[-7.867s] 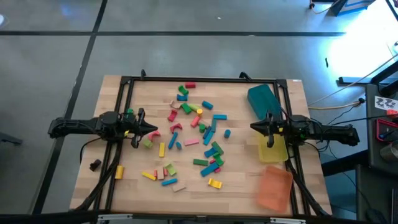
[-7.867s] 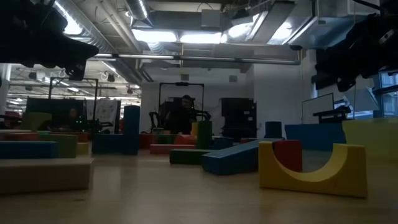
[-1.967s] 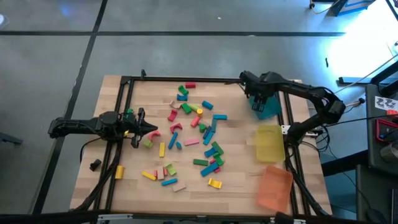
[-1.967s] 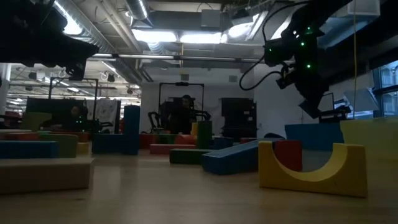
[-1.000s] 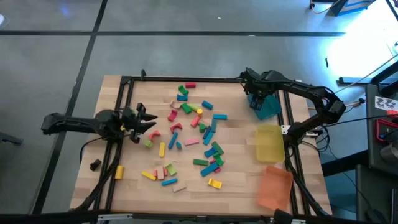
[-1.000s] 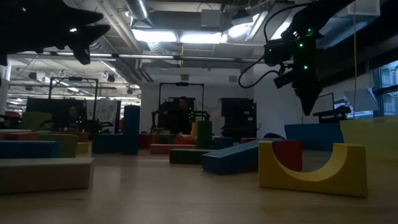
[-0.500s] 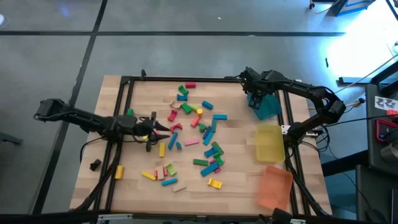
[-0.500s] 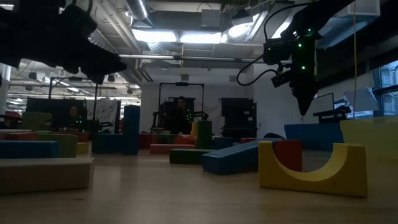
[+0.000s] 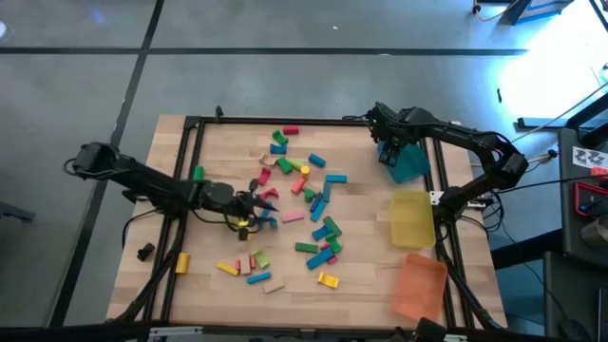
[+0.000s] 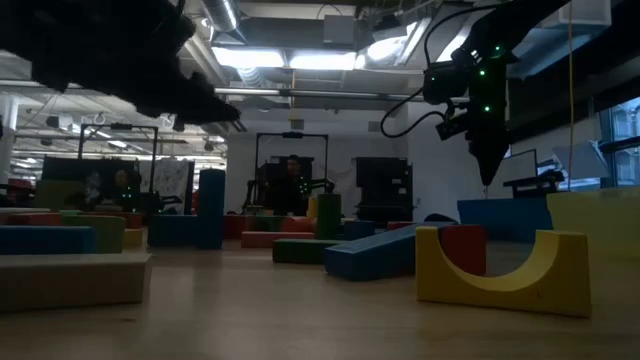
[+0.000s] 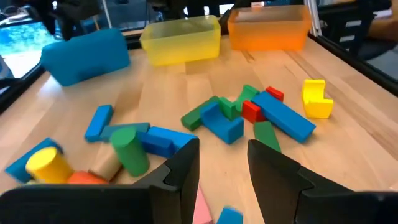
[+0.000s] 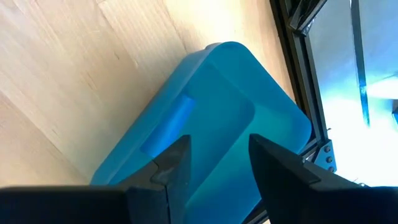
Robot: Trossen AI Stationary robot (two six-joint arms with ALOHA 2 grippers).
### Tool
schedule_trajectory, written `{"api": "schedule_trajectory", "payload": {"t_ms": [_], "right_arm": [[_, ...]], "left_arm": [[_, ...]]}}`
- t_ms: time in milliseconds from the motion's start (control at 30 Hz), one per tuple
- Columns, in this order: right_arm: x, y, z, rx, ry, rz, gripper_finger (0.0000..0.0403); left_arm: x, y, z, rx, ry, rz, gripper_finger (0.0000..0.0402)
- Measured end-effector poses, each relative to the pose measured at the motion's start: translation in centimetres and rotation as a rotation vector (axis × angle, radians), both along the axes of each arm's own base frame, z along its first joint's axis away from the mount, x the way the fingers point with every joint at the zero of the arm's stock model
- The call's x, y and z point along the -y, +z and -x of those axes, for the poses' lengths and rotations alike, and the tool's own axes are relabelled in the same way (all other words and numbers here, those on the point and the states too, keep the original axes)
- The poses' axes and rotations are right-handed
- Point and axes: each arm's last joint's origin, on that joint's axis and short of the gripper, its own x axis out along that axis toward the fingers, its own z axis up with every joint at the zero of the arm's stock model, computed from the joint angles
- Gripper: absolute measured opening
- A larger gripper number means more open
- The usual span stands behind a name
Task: Sort blocks by size
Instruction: Put the blue rectangular block into the yellow bin
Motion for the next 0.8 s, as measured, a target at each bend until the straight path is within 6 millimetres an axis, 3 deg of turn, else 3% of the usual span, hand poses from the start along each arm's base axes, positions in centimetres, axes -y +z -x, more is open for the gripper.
{"api": "schedule_trajectory", "payload": {"t_ms": [133, 367, 800], "right_arm": [[0.0, 0.0, 0.0, 0.0, 0.0, 0.0, 0.0163], [0.0, 0.0, 0.0, 0.0, 0.0, 0.0, 0.0163], [0.2, 0.1, -0.3, 0.03, 0.0, 0.025, 0.0163]], "left_arm": [[0.5, 0.4, -1.4, -0.037, -0.047, -0.029, 0.0121], [0.8, 0.3, -2.9, -0.265, -0.076, -0.085, 0.0121], [-0.3, 0.1, -3.0, -0.367, -0.038, -0.091, 0.0121]]}}
